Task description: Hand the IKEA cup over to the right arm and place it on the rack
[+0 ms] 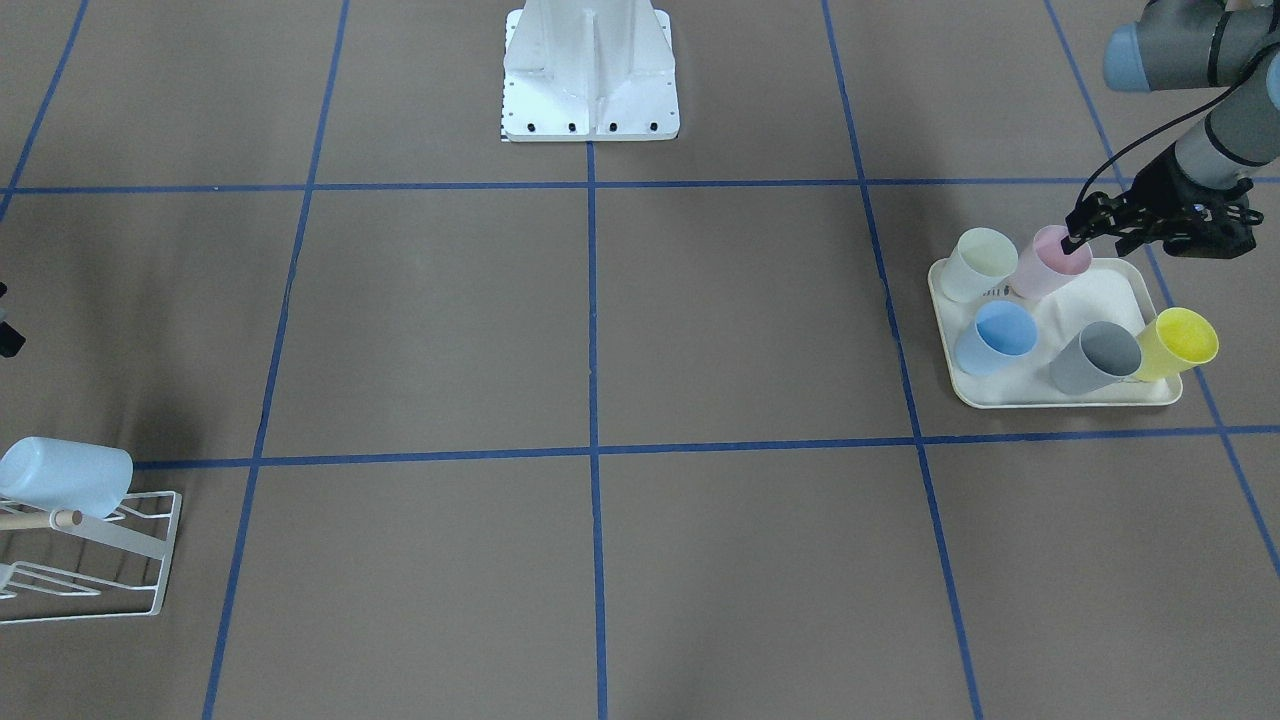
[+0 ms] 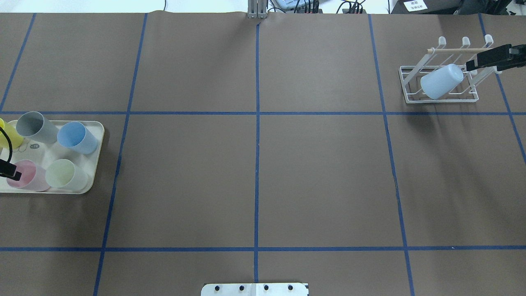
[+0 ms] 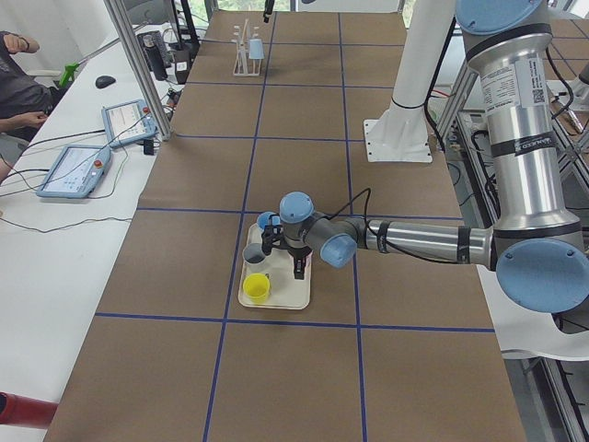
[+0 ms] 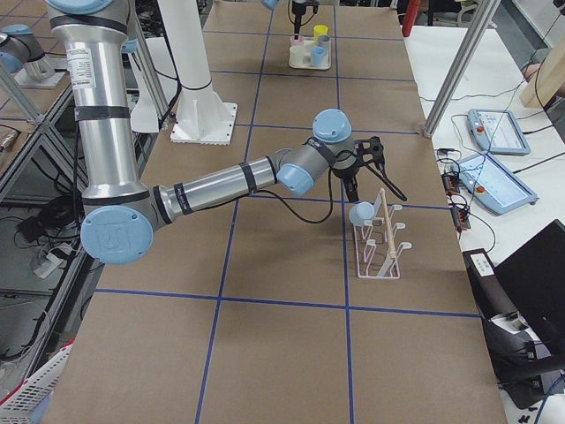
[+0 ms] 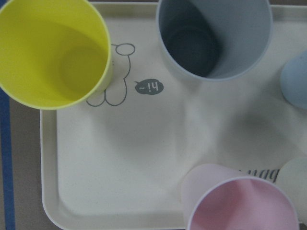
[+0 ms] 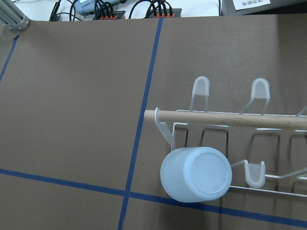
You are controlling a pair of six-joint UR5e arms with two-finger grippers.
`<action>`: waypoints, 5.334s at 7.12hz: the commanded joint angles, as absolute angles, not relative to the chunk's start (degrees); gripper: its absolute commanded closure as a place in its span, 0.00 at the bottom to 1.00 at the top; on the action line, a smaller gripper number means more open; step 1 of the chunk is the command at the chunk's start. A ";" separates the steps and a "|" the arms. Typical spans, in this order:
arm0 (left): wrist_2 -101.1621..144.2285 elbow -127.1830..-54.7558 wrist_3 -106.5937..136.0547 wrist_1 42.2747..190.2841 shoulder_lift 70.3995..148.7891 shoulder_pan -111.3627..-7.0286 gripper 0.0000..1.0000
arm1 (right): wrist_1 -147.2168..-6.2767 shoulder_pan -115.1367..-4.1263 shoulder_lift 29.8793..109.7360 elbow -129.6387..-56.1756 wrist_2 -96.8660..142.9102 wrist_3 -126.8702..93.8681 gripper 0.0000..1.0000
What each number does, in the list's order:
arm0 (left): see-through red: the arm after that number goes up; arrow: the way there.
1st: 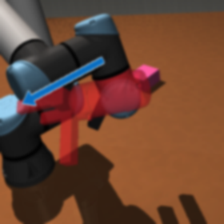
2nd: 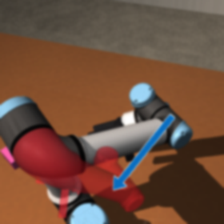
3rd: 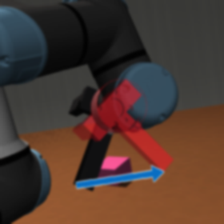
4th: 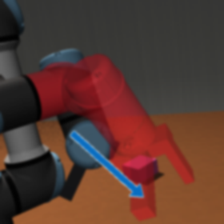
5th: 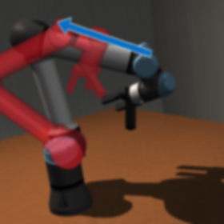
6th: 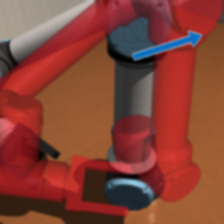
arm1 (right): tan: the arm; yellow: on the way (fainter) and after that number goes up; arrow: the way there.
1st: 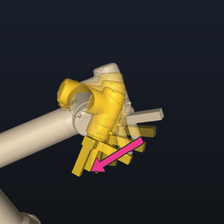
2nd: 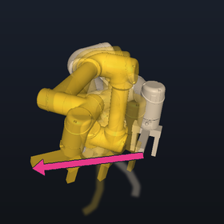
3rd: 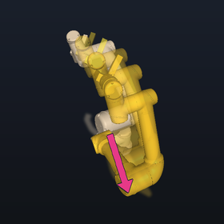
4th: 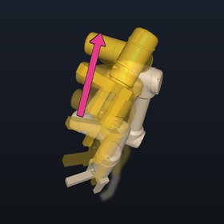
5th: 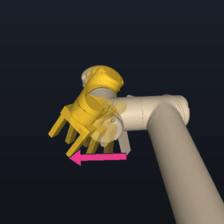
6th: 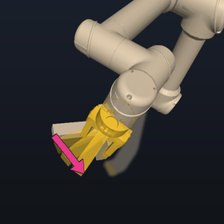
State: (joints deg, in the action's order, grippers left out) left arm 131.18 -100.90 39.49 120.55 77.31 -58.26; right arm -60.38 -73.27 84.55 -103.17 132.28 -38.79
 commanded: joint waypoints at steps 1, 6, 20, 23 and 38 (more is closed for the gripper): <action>131.39 -100.28 39.46 120.50 78.13 -57.57 0.99 | -60.38 -73.30 84.64 -103.18 132.19 -38.76 0.01; 142.78 -101.33 36.21 120.41 76.82 -69.29 1.00 | -60.21 -73.04 84.37 -103.27 131.75 -38.85 0.01; 116.90 -114.53 133.75 164.32 107.75 -38.44 1.00 | -16.43 -57.14 71.04 -110.38 135.26 -97.36 0.01; 110.94 -108.39 147.98 180.48 111.34 -35.78 1.00 | -16.35 -52.57 65.92 -110.74 133.00 -104.24 0.01; 96.95 -104.06 155.39 196.70 115.66 -28.22 1.00 | -6.59 -39.12 61.00 -110.04 116.11 -114.79 0.02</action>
